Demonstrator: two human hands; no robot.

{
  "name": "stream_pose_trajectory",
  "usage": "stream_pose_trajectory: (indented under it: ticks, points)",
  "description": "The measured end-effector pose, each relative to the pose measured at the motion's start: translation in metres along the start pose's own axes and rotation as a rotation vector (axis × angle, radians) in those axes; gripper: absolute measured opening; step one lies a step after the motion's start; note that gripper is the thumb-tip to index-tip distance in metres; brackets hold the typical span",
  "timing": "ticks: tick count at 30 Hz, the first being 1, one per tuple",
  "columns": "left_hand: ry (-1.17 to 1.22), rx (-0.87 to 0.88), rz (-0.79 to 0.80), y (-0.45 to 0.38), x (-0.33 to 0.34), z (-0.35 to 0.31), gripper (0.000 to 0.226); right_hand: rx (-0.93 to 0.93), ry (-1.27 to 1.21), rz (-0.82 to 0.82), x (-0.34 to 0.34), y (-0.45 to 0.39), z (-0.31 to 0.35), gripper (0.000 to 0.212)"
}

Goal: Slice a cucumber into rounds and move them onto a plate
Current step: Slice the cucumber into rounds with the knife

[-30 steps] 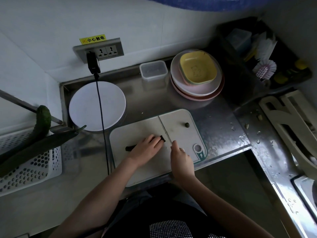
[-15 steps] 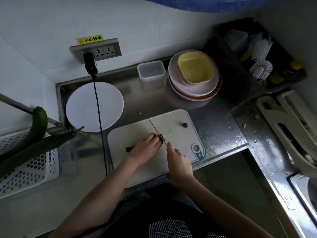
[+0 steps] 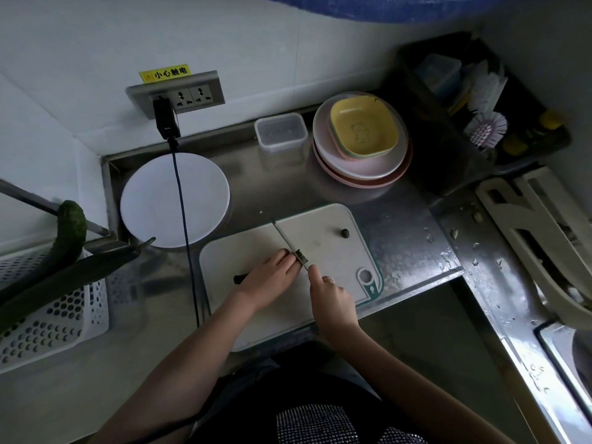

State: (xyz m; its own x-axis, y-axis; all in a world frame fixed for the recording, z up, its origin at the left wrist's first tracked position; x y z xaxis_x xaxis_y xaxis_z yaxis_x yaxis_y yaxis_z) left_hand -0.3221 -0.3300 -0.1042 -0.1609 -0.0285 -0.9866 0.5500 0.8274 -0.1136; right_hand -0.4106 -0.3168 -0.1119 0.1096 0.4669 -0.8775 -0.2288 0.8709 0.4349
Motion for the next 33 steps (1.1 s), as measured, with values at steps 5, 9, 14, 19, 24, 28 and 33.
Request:
stream_pose_trajectory:
  ticks: [5, 9, 14, 19, 24, 28, 33]
  points:
    - [0.059, 0.008, -0.021, 0.000, 0.002, -0.001, 0.060, 0.036, -0.027, 0.017, 0.004, -0.005, -0.006, 0.032]
    - [0.058, 0.010, -0.012, 0.000, 0.000, -0.001, 0.066, 0.028, -0.021, 0.016, 0.008, -0.007, -0.007, 0.030]
    - [0.072, 0.007, -0.045, 0.000, -0.002, -0.002, 0.064, 0.023, -0.048, 0.014, 0.005, -0.008, -0.007, 0.026]
    - [0.004, -0.012, 0.027, -0.002, -0.003, -0.002, 0.057, 0.027, -0.109, -0.072, -0.007, -0.002, -0.008, 0.017]
    - [-0.030, -0.019, 0.000, -0.004, -0.007, -0.002, 0.048, 0.005, -0.076, -0.060, 0.000, 0.004, -0.004, 0.024]
    - [-0.010, -0.021, 0.006, -0.002, -0.007, -0.002, 0.048, 0.007, -0.064, -0.056, 0.002, 0.003, -0.004, 0.025]
    - [-0.022, -0.024, 0.037, -0.003, -0.004, -0.002, 0.050, -0.010, -0.069, -0.049, 0.003, 0.003, -0.002, 0.028]
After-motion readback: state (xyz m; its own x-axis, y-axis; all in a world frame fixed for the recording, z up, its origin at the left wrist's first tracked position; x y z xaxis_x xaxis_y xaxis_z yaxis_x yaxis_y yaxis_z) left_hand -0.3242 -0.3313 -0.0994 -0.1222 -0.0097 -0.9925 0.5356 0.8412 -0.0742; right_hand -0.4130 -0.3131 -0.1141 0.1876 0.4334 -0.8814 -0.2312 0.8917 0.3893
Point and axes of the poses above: each hand's wrist, its own y-axis away from the middle knuckle, its own x-axis out of the palm, z = x × y, the point moved 9 cm from there along -y, towards the middle knuckle, and after that the axes turned 5 degrees about x, right-handed, at the moved point
